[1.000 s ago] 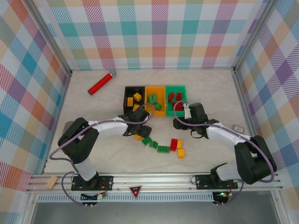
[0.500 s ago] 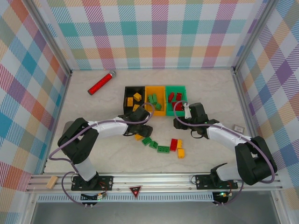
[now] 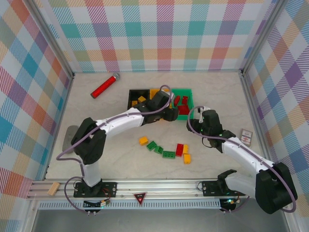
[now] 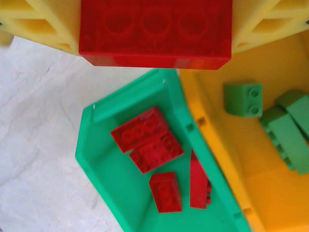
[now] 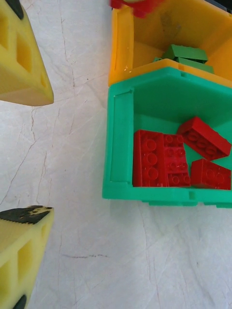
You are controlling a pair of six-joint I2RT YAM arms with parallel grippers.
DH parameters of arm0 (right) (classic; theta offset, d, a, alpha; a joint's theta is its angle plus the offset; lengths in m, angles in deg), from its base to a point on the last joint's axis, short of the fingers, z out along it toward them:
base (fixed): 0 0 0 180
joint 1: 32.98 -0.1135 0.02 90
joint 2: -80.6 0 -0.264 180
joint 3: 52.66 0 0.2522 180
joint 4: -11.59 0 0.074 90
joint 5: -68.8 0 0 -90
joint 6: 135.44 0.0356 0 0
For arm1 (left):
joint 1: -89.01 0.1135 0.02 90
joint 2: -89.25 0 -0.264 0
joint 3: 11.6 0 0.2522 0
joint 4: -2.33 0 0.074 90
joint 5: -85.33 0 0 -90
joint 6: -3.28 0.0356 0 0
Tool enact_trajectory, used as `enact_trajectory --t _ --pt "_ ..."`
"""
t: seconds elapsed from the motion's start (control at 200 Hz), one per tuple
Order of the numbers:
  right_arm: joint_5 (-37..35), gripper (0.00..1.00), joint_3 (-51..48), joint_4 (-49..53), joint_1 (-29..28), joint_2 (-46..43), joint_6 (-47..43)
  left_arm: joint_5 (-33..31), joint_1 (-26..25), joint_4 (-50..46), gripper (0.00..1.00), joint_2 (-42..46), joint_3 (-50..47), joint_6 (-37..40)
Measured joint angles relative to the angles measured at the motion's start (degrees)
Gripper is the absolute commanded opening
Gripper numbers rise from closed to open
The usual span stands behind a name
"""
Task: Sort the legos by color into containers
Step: Place the lego in the container.
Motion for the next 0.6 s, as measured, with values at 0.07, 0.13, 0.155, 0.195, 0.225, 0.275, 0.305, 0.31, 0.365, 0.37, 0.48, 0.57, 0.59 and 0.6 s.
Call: enact_trajectory --t 0.07,0.13,0.155,0.195,0.225,0.275,0.305,0.31,0.365,0.37,0.48,0.57,0.59,0.6 --pt "-0.55 0.58 -0.31 0.0 0.0 -0.35 0.2 -0.31 0.0 -0.68 0.64 -3.89 5.09 -0.15" --pt "-0.79 0.57 -0.35 -0.02 0.0 -0.42 0.22 -0.48 0.0 -1.97 0.64 -7.34 9.7 -0.13" --pt "-0.79 0.57 -0.35 -0.02 0.0 -0.42 0.31 -0.59 0.0 -2.67 0.64 -8.81 11.69 -0.13" --pt "-0.79 0.57 -0.35 -0.02 0.0 -0.42 0.42 -0.63 0.0 -3.23 0.64 -11.13 14.67 -0.13" --pt "-0.79 0.57 -0.35 -0.02 0.0 -0.42 0.61 -0.63 0.0 -3.61 0.65 -12.74 16.65 -0.13" --pt "-0.79 0.57 -0.35 -0.02 0.0 -0.39 0.85 -0.63 0.0 -4.46 0.67 -15.43 20.04 -0.11" --pt "-0.76 0.57 -0.35 -0.02 0.0 -0.39 1.05 -0.66 0.0 -5.09 0.69 -16.68 21.68 -0.11" --pt "-0.76 0.57 -0.35 -0.02 0.0 -0.39 1.07 -0.66 0.0 -5.22 0.7 -16.85 21.88 -0.09" --pt "-0.76 0.57 -0.35 -0.02 0.0 -0.31 1.27 -0.79 0.0 -6.88 0.72 -19.21 25.2 -0.2" --pt "-0.76 0.57 -0.35 -0.02 0.0 -0.31 1.27 -0.81 0.0 -6.93 0.72 -19.3 25.4 -0.17" --pt "-0.76 0.57 -0.35 -0.02 0.0 -0.26 1.44 -1.2 0.0 -9.03 0.78 -20.87 28.06 -0.22" --pt "-0.74 0.57 -0.35 -0.04 0.0 -0.26 1.44 -1.66 0.0 -9.33 0.82 -20.74 28.11 -0.48" --pt "-0.74 0.57 -0.35 -0.04 0.0 -0.26 1.44 -1.77 0.0 -9.35 0.82 -20.68 27.96 -0.39" --pt "-0.74 0.57 -0.35 -0.04 0.0 -0.26 1.44 -1.88 0.0 -9.44 0.82 -20.63 27.89 -0.52"
